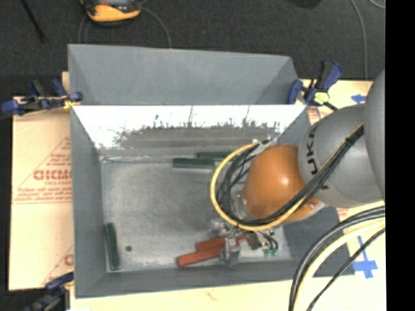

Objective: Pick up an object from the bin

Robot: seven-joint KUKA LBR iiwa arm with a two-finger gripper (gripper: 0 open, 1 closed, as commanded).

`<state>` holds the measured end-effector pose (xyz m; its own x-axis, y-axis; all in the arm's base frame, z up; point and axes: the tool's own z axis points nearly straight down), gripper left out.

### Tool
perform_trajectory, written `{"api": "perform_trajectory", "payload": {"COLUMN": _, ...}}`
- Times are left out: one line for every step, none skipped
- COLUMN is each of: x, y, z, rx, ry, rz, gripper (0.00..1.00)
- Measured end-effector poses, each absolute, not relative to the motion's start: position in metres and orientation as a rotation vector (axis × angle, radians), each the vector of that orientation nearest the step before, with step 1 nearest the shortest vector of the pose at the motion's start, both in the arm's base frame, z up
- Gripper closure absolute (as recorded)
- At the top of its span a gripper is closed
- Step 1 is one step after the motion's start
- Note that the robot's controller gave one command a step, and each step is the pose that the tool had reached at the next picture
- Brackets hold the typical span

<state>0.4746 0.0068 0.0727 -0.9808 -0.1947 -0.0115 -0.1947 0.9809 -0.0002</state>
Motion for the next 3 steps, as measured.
{"api": "perform_trajectory", "payload": {"x": 0.474, "y": 0.007, "z": 0.075, "rx": -0.305, "ry": 3.116, "rz": 0.001, "gripper": 1.0}}
{"api": "perform_trajectory", "payload": {"x": 0.473, "y": 0.006, "z": 0.085, "rx": -0.305, "ry": 3.123, "rz": 0.001, "gripper": 1.0}}
{"api": "perform_trajectory", "payload": {"x": 0.472, "y": 0.006, "z": 0.11, "rx": -0.304, "ry": 3.133, "rz": 0.0, "gripper": 1.0}}
